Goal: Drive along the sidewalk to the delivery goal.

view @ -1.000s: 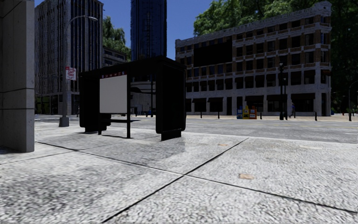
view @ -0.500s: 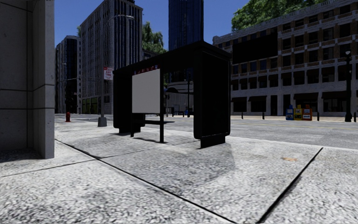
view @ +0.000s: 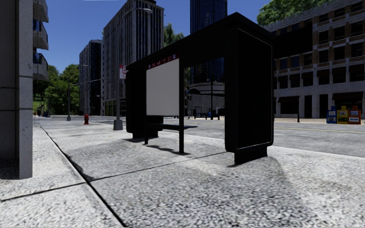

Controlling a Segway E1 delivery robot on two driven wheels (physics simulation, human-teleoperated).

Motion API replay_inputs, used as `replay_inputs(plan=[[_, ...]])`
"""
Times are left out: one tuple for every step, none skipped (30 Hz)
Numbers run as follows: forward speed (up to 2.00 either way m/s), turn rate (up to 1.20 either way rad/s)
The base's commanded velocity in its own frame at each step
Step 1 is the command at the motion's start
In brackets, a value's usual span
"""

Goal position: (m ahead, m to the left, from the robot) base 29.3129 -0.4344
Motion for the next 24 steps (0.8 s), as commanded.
replay_inputs(plan=[[2.00, 0.47], [2.00, 0.48], [2.00, 0.48], [2.00, 0.48], [2.00, 0.48], [2.00, 0.48], [2.00, 0.48], [2.00, 0.48], [2.00, 0.48], [2.00, 0.48], [2.00, 0.48], [2.00, 0.48], [2.00, 0.48], [2.00, 0.48], [2.00, 0.50], [2.00, 0.50], [2.00, 0.51], [2.00, 0.52], [2.00, 0.53], [2.00, 0.53], [2.00, 0.53], [2.00, 0.53], [2.00, 0.53], [2.00, 0.53]])
